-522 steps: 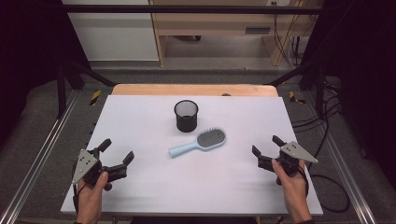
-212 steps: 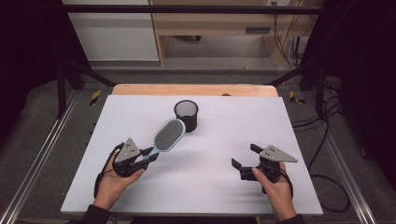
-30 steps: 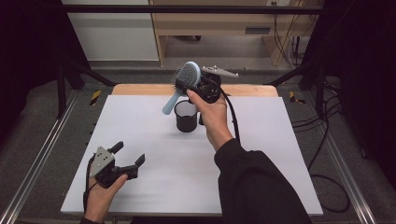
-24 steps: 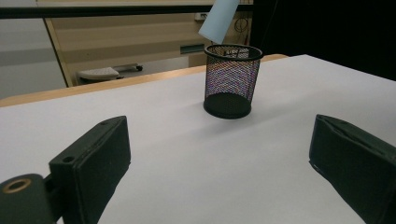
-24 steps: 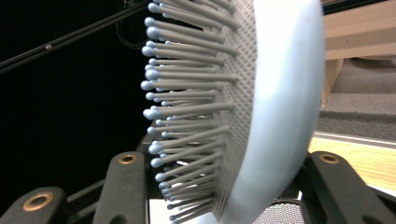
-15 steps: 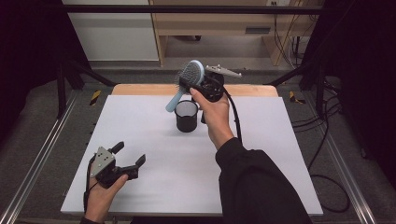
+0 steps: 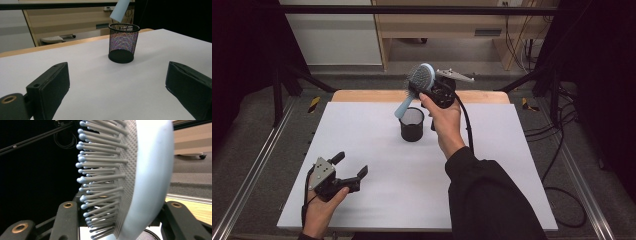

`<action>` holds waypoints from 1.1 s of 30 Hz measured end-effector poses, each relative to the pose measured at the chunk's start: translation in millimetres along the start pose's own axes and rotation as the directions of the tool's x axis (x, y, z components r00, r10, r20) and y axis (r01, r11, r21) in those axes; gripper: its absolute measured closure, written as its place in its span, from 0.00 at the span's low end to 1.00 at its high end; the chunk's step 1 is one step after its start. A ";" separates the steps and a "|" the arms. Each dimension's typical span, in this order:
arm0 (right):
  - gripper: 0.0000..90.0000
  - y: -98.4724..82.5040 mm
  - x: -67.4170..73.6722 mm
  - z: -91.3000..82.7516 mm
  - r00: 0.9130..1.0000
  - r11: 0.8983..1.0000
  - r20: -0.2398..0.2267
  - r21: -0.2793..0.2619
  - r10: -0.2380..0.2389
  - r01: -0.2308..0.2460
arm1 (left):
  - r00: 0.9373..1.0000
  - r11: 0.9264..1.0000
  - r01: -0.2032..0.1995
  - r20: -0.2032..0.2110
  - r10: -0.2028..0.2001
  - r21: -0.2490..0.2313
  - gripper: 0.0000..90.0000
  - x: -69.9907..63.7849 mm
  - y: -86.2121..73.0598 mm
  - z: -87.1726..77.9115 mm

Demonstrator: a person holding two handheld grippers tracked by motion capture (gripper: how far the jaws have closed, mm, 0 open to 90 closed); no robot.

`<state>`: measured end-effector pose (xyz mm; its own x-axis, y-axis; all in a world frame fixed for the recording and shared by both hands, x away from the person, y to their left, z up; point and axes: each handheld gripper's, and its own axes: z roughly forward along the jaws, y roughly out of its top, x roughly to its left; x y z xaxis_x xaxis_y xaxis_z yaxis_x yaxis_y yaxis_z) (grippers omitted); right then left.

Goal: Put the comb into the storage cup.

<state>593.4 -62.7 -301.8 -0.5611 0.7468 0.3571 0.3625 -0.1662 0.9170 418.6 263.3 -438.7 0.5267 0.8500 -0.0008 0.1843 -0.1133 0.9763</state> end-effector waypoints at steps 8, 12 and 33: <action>0.57 1.4 -4.9 -1.3 1.000 1.000 0.027 -0.010 -0.006 0.006 | 1.000 1.000 0.001 0.000 -0.001 0.001 0.06 0.3 -0.1 0.0; 0.57 1.5 -6.9 -1.5 1.000 1.000 0.030 -0.013 -0.002 0.002 | 1.000 1.000 0.003 0.001 -0.003 0.001 0.06 0.3 -0.2 -0.1; 0.56 -0.4 -15.5 -2.1 0.999 1.000 0.045 -0.003 0.007 -0.006 | 1.000 1.000 0.000 0.001 0.000 0.003 0.06 -0.1 -0.5 0.6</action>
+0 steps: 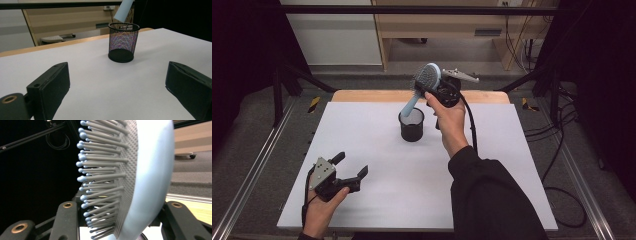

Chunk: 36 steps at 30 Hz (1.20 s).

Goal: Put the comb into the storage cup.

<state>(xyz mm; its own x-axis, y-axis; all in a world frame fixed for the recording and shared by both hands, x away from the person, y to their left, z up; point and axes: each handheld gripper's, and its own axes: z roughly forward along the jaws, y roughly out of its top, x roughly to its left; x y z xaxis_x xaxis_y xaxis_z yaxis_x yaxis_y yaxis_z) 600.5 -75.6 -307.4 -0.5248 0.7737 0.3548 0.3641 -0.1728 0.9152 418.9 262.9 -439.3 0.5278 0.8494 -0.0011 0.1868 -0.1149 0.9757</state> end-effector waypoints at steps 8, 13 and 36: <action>0.56 -5.8 -7.2 1.1 1.000 1.000 0.024 0.017 0.004 -0.004 | 1.000 1.000 0.000 0.000 0.000 0.000 0.06 0.4 0.0 -0.2; 0.56 -8.6 -11.4 0.2 0.999 1.000 0.035 0.025 0.009 -0.009 | 1.000 1.000 -0.002 0.000 0.002 0.003 0.06 -0.3 -0.1 0.2; 0.56 -27.4 -26.9 5.2 0.997 0.997 0.081 0.080 0.003 -0.010 | 1.000 1.000 -0.009 0.004 0.009 0.008 0.06 -0.7 -0.4 0.9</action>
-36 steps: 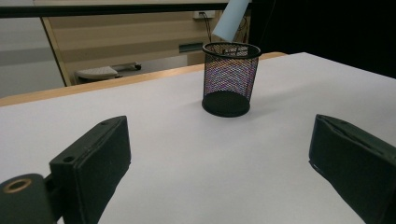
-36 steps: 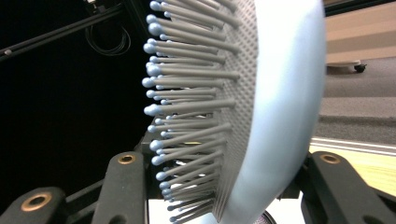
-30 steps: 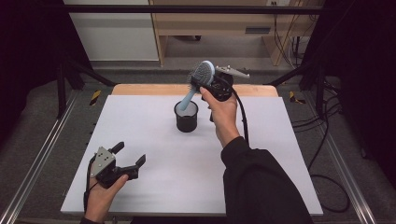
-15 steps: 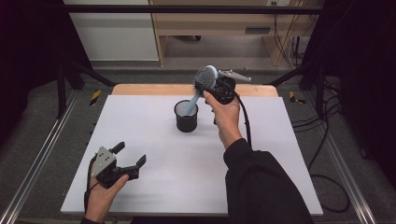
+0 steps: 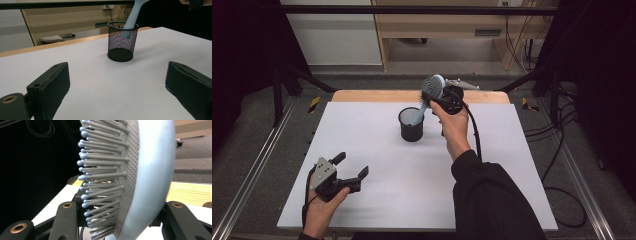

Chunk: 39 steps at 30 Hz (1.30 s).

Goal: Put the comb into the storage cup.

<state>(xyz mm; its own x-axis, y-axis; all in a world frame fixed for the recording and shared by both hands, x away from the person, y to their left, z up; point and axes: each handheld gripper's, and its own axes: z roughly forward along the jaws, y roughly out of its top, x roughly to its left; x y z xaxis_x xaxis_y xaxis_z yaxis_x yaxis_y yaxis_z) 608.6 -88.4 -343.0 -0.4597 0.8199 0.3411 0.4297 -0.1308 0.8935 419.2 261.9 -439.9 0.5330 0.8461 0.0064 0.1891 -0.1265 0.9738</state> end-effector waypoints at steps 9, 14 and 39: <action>0.56 -3.0 -1.3 3.0 1.000 1.000 0.005 0.012 0.000 0.000 | 1.000 1.000 -0.003 0.001 0.003 0.001 0.06 -0.4 0.0 0.2; 0.55 -5.2 -0.7 4.8 1.000 1.000 0.007 0.021 -0.008 0.008 | 1.000 1.000 -0.006 -0.001 0.006 0.003 0.06 -0.3 -0.1 0.2; 0.55 -15.9 -4.3 11.1 1.000 0.999 0.002 0.047 0.009 -0.009 | 1.000 1.000 -0.009 0.003 0.009 0.005 0.07 -0.6 0.0 0.3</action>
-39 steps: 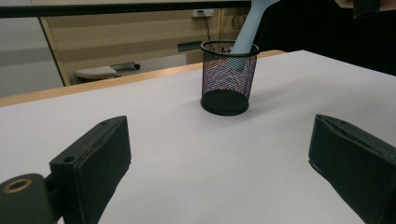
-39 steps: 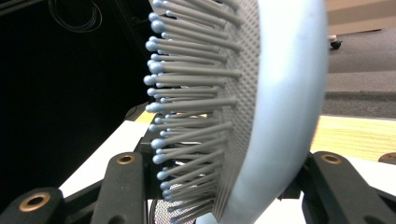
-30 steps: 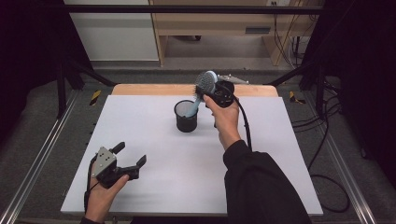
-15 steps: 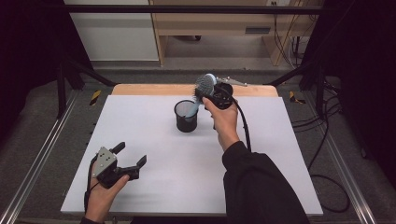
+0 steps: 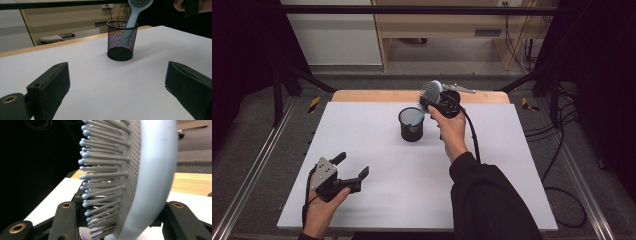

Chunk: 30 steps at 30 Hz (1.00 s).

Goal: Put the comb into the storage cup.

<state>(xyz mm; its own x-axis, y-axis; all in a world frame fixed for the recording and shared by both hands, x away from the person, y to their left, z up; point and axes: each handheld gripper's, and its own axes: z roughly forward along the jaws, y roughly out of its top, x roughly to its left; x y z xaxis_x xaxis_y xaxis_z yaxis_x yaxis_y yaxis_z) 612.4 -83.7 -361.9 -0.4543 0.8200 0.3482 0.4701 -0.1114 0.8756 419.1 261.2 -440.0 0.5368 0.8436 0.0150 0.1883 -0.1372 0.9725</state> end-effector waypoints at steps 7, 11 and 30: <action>0.55 -1.0 -0.4 0.3 1.000 1.000 0.000 0.003 0.004 -0.004 | 1.000 1.000 0.001 -0.002 -0.001 -0.001 0.07 0.3 0.0 -0.1; 0.55 -1.6 0.0 1.0 1.000 1.000 -0.002 0.007 0.003 -0.003 | 1.000 1.000 -0.001 0.000 0.001 0.000 0.07 -0.1 0.1 0.0; 0.55 -6.1 0.8 5.0 1.000 1.000 -0.019 0.010 0.023 -0.023 | 1.000 1.000 -0.002 0.001 0.002 0.002 0.07 -0.3 -0.1 0.4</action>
<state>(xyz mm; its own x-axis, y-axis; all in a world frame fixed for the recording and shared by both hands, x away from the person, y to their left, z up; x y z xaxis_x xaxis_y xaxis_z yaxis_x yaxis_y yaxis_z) 612.9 -79.6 -368.6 -0.4577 0.8063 0.3746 0.4876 -0.1247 0.8641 419.2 260.7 -440.2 0.5383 0.8426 0.0166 0.1889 -0.1398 0.9720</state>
